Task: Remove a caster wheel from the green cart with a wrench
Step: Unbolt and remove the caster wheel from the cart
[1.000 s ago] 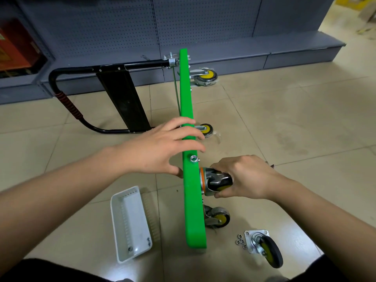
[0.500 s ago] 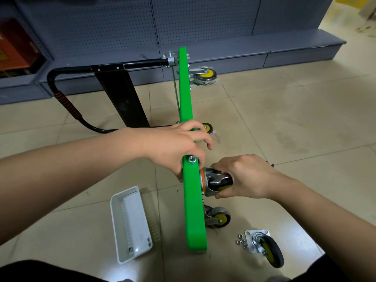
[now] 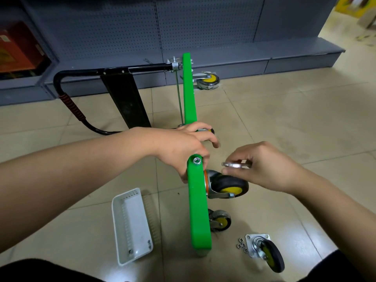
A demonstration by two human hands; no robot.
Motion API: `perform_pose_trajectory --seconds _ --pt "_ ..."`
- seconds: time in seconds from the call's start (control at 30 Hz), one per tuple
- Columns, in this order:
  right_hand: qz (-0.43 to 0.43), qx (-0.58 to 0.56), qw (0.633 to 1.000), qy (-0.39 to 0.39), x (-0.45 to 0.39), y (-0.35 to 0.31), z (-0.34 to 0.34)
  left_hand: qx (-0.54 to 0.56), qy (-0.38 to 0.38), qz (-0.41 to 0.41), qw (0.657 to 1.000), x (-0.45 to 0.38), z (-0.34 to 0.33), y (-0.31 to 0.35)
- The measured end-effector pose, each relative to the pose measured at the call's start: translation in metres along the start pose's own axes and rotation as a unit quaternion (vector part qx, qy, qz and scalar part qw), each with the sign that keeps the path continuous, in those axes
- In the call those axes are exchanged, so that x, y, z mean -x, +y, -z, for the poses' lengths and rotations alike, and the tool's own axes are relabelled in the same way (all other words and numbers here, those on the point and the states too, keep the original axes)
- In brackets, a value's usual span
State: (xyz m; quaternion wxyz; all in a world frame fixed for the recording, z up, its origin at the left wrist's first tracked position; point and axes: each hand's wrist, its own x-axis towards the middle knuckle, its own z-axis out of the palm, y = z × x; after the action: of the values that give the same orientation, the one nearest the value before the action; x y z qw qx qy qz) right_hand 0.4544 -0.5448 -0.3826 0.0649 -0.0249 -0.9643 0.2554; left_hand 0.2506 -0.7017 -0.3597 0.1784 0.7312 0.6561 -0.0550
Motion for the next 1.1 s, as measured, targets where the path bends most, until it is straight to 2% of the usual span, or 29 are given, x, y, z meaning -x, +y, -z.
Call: perform_pose_trajectory --seconds 0.07,0.17,0.37,0.5,0.63,0.8,0.87,0.93,1.1 --pt "0.033 -0.073 0.993 0.09 -0.001 -0.02 -0.01 -0.016 0.003 -0.002 1.0 -0.001 -0.001 -0.001" --pt "0.087 -0.065 0.984 0.139 -0.007 -0.043 -0.032 -0.025 -0.005 0.001 1.0 -0.002 0.0 -0.002" --pt "0.07 -0.017 0.98 0.185 -0.016 -0.045 -0.043 -0.013 0.009 -0.005 1.0 -0.003 -0.002 -0.003" --pt "0.029 -0.002 0.977 0.212 -0.019 -0.056 -0.046 0.003 0.022 -0.018 1.0 -0.004 -0.003 -0.004" --pt "0.003 0.041 0.975 0.22 -0.02 -0.066 -0.052 0.016 0.024 -0.011 1.0 -0.003 0.0 -0.002" --pt "-0.026 0.014 0.977 0.209 -0.02 -0.077 -0.048 0.021 0.03 0.004 0.999 0.0 0.001 0.003" --pt "-0.073 -0.028 0.976 0.202 -0.013 -0.072 -0.039 -0.034 0.019 -0.003 0.999 0.002 0.001 0.006" --pt "-0.148 -0.126 0.966 0.171 -0.002 -0.064 -0.026 -0.092 0.009 -0.008 0.996 0.005 0.001 0.013" --pt "-0.253 -0.303 0.91 0.123 0.021 -0.053 -0.022 -0.174 0.065 -0.111 0.976 0.011 0.002 0.031"
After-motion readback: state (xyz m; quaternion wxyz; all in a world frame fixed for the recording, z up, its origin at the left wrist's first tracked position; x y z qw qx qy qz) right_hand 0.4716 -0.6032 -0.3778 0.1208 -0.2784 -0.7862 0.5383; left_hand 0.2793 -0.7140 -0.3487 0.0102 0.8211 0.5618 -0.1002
